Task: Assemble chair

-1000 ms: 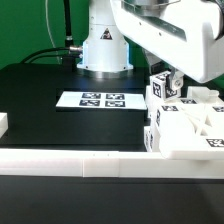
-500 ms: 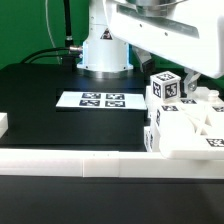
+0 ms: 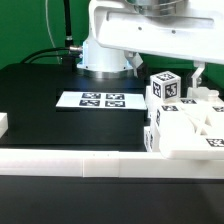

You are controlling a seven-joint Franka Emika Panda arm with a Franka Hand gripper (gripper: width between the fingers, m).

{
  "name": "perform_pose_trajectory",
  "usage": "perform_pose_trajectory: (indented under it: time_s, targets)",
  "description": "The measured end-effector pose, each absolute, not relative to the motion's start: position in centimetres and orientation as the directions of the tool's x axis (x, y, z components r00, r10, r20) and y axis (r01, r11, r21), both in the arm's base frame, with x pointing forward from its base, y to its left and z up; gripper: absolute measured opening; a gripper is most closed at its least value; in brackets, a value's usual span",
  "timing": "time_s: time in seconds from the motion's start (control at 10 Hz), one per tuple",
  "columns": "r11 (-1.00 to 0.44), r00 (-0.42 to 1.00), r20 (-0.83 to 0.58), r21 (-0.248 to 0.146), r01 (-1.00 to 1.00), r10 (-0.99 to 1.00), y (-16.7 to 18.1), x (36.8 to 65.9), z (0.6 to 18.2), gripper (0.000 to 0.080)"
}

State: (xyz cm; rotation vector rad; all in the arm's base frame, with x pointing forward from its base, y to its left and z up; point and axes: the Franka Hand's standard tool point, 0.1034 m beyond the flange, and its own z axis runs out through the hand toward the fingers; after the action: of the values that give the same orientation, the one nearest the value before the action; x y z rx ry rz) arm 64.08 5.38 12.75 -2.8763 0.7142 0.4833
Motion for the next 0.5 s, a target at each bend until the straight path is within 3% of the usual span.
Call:
perform_pose_trajectory:
  time_s: [0.5]
  targets:
    - [-0.978,0.965,-0.260,-0.190,-0.090,-0.038,5.91,64.43,12.70,0.0649]
